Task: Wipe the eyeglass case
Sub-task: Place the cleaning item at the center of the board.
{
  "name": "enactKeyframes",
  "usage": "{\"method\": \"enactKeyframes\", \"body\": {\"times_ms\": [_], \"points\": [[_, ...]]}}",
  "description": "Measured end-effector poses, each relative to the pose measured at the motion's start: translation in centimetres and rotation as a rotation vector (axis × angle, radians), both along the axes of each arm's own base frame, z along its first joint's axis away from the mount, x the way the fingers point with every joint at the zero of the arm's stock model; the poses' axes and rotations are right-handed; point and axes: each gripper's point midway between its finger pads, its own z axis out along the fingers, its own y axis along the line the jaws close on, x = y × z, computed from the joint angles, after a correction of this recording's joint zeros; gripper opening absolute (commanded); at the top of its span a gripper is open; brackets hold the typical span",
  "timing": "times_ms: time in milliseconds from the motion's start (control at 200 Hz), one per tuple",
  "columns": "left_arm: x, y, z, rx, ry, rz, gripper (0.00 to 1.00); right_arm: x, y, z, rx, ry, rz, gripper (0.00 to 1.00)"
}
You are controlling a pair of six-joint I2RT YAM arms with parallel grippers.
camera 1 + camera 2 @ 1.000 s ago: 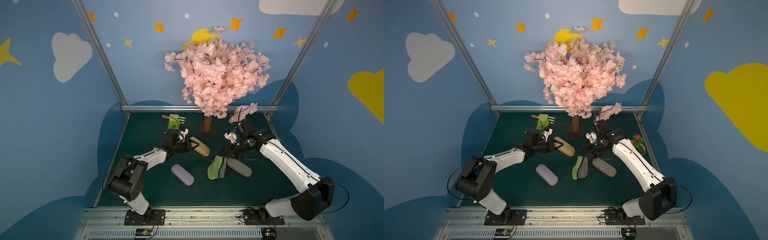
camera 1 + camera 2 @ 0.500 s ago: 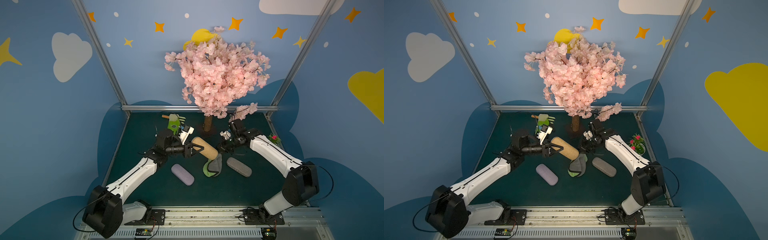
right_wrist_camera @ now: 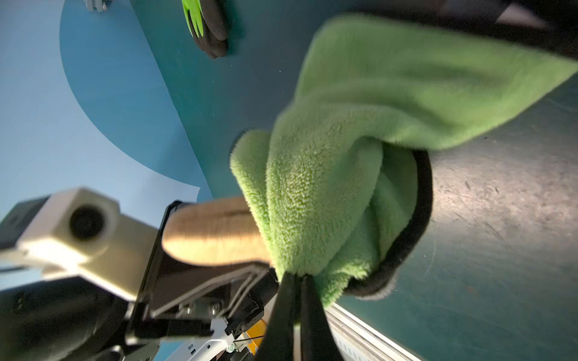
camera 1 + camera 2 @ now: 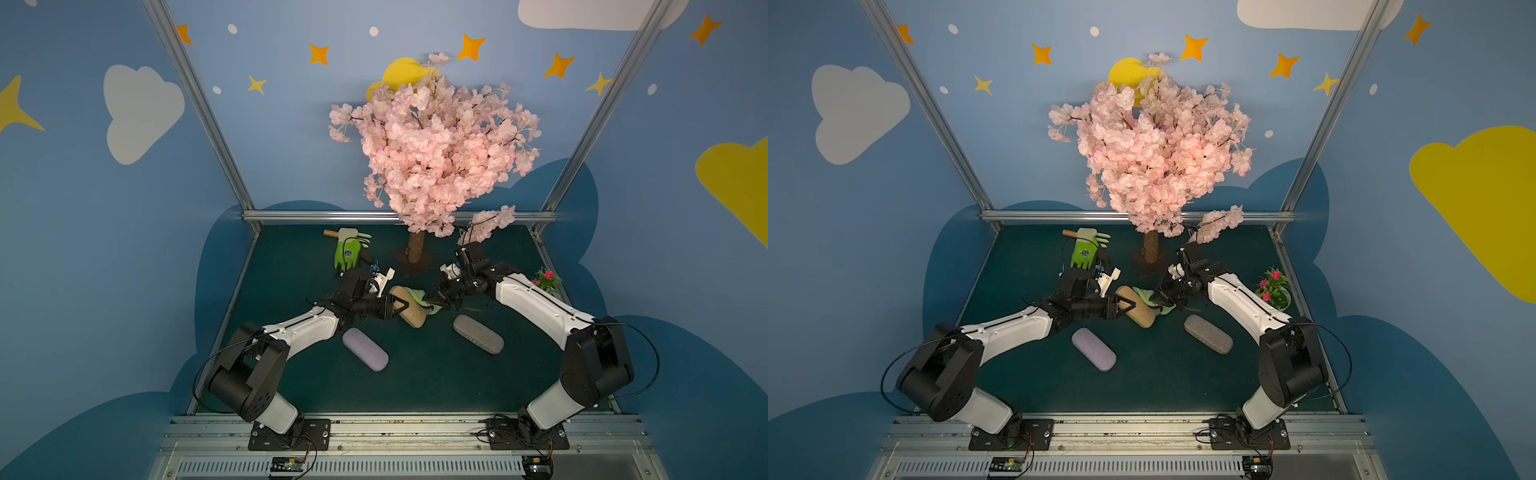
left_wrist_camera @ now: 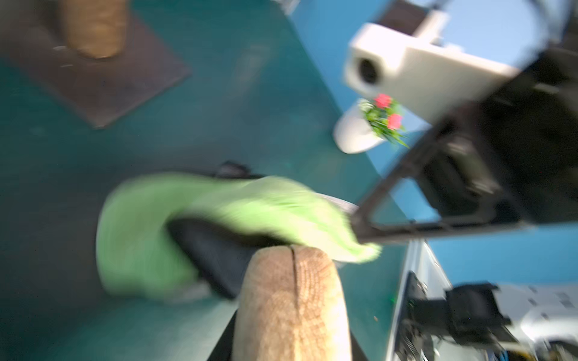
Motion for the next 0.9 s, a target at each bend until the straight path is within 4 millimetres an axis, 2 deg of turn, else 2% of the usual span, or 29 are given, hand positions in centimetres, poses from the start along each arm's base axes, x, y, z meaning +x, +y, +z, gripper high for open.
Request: {"method": "enactKeyframes", "body": {"times_ms": [85, 205, 295, 390, 496, 591, 686, 756, 821, 901], "points": [[1.6, 0.3, -1.8, 0.017, 0.069, 0.049, 0.03, 0.2, 0.6, -1.5, -0.013, 0.032, 0.008, 0.07], [2.5, 0.2, -3.7, 0.021, 0.15, 0.079, 0.03, 0.7, 0.9, -5.5, -0.073, 0.096, 0.007, 0.06], [2.7, 0.7, -3.9, 0.003, 0.198, 0.097, 0.03, 0.8, 0.7, -8.0, -0.119, 0.137, 0.004, 0.06], [3.0, 2.8, -4.1, -0.016, 0.281, 0.14, 0.03, 0.9, 0.4, -9.1, -0.151, 0.138, 0.004, 0.05], [3.2, 5.6, -2.6, -0.038, 0.333, 0.197, 0.03, 1.0, 0.1, -9.2, -0.171, 0.117, 0.011, 0.04], [3.0, 7.2, 0.6, -0.065, 0.306, 0.224, 0.03, 0.9, 0.0, -9.4, -0.179, 0.109, 0.022, 0.04], [3.0, 6.3, 3.9, -0.119, 0.264, 0.199, 0.03, 0.6, 0.1, -9.6, -0.186, 0.105, 0.037, 0.04], [3.5, 5.0, 4.9, -0.14, 0.25, 0.174, 0.03, 0.3, 0.3, -9.6, -0.191, 0.099, 0.054, 0.04], [4.1, 3.3, 4.5, -0.137, 0.257, 0.148, 0.03, -0.3, 0.6, -9.7, -0.195, 0.094, 0.071, 0.04], [4.7, 1.5, 1.9, -0.107, 0.301, 0.128, 0.03, -1.1, 0.6, -9.7, -0.197, 0.095, 0.082, 0.05]]}}
